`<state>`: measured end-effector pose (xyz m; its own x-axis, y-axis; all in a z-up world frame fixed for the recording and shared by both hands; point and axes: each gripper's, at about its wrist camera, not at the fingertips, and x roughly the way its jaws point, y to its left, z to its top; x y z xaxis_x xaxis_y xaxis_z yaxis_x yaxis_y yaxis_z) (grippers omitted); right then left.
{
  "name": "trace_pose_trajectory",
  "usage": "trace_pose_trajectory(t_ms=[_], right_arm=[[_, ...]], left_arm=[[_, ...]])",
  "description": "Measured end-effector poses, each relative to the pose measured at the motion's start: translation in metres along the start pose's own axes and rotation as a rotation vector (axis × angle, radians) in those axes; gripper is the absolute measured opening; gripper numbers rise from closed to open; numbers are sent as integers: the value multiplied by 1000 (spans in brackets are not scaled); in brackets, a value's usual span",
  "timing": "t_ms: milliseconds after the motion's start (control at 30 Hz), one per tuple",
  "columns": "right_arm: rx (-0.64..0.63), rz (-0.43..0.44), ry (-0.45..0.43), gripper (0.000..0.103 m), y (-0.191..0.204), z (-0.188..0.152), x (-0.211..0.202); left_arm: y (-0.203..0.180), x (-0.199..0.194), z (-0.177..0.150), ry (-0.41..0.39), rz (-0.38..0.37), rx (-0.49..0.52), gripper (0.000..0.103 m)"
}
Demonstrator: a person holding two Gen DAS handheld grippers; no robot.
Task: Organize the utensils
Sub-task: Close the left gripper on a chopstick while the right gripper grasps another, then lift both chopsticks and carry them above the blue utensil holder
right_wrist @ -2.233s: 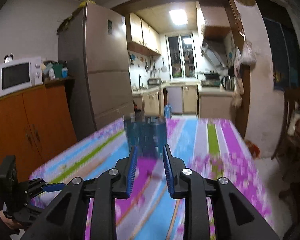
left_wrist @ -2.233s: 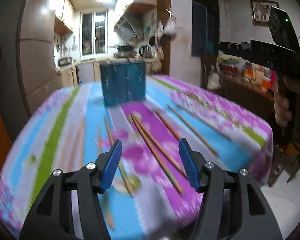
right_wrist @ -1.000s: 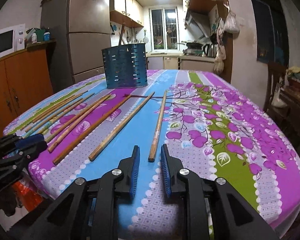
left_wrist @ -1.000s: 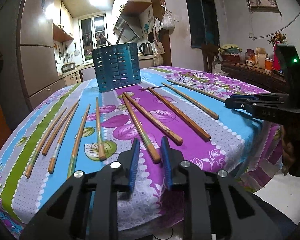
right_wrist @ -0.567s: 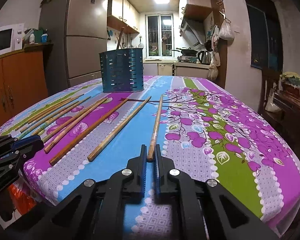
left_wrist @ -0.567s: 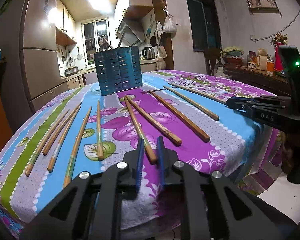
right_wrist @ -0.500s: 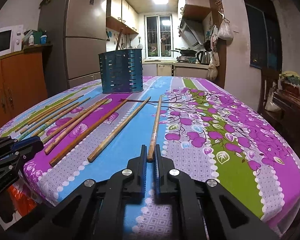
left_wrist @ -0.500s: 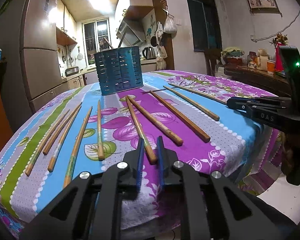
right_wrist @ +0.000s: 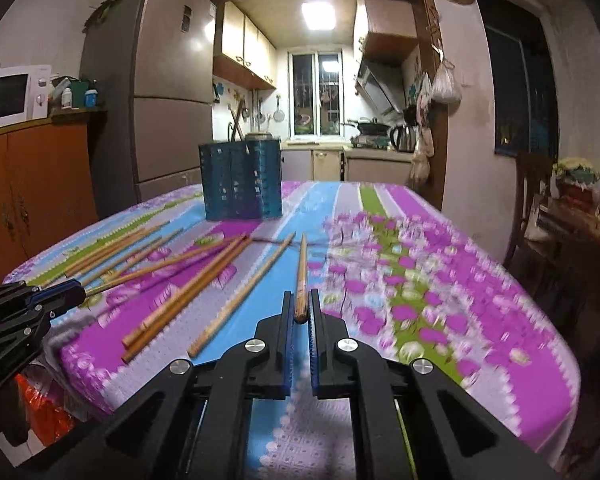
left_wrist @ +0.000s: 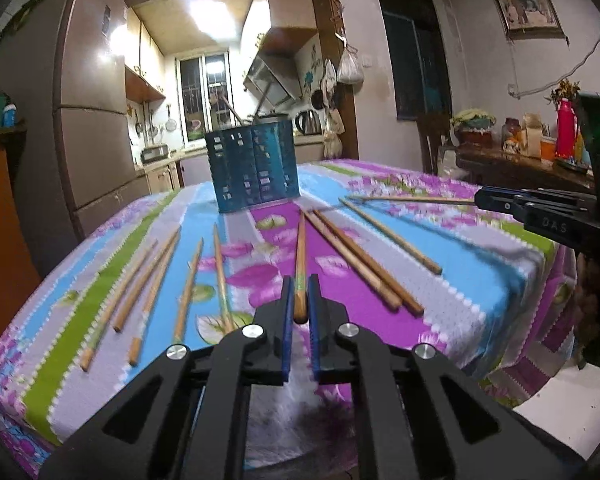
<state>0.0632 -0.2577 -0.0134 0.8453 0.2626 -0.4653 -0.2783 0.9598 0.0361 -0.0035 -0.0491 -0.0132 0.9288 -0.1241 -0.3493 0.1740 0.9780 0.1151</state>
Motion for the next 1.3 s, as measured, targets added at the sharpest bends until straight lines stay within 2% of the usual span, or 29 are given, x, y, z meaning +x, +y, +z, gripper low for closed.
trace_pose_trajectory(t_ms=[333,500,600,900,1300], right_arm=[[-95,24,-100,7,3,55,-26],[-122,40,-154,7,0,91,-34],[-139,51,-166,7,-2,111,-32],[-146,86,-125,7,-12,159,-5],[-121,129,-62,7,-15,195,24]], left_arm=[[14,-21,50,-124,34,11,5],[17,-25,86,-201,30,31,5],[20,-19,108,-221,19,38,5],[33,10,157,-209,-24,20,5],[50,34,191,-163,-70,-15,5]])
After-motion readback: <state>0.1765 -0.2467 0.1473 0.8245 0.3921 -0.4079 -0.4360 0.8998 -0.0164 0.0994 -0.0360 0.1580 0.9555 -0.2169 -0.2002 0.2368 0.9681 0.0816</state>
